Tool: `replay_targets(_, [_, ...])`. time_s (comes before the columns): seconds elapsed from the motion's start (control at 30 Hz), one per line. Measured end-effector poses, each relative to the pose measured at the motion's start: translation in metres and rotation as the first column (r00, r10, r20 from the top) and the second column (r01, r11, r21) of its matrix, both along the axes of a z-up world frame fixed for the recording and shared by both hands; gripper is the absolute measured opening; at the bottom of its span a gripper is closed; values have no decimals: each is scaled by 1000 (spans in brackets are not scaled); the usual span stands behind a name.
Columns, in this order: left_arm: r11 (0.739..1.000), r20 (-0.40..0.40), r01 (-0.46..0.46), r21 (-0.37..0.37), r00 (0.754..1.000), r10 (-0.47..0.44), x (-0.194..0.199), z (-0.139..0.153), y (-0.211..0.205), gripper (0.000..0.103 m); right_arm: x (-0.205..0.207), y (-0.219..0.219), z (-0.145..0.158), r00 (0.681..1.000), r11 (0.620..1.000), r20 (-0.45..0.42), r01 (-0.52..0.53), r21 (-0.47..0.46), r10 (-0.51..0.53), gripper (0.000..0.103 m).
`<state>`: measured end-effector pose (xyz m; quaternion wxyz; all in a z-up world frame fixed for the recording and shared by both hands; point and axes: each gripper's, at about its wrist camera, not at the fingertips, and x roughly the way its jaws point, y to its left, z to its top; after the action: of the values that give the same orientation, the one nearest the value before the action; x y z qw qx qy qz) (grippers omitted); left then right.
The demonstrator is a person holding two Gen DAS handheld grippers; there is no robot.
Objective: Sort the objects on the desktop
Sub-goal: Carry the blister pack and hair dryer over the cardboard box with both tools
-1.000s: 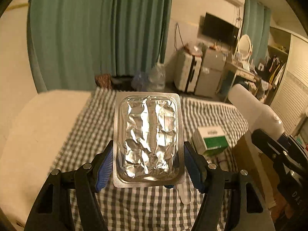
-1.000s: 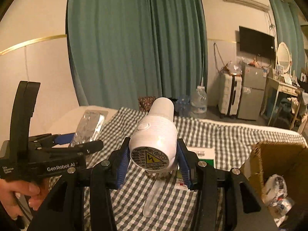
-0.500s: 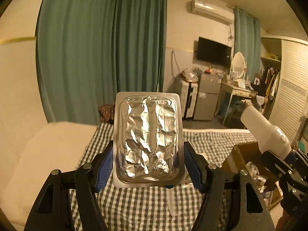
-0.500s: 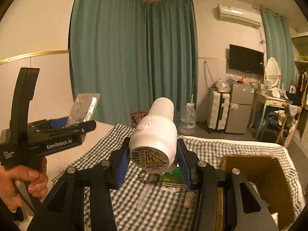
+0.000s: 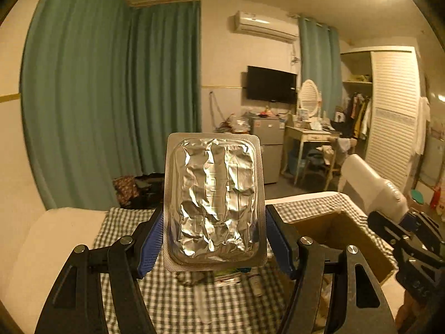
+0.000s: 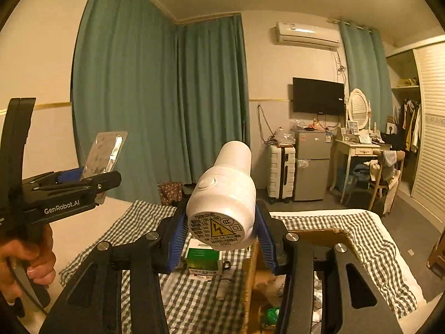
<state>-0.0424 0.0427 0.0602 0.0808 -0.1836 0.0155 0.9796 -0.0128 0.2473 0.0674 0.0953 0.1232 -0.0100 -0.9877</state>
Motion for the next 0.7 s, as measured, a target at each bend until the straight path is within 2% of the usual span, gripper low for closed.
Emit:
replay_targets(0.4, [994,30,110,14,993,-110,-11,6,75,69,9,57,12,995,995,-3,102,-21,-102,45])
replay_targets(0.7, [978,94,209,-5,974,-208,-31,-20,134,69,0,111,-4,982,982,63,180,-56,-177,45])
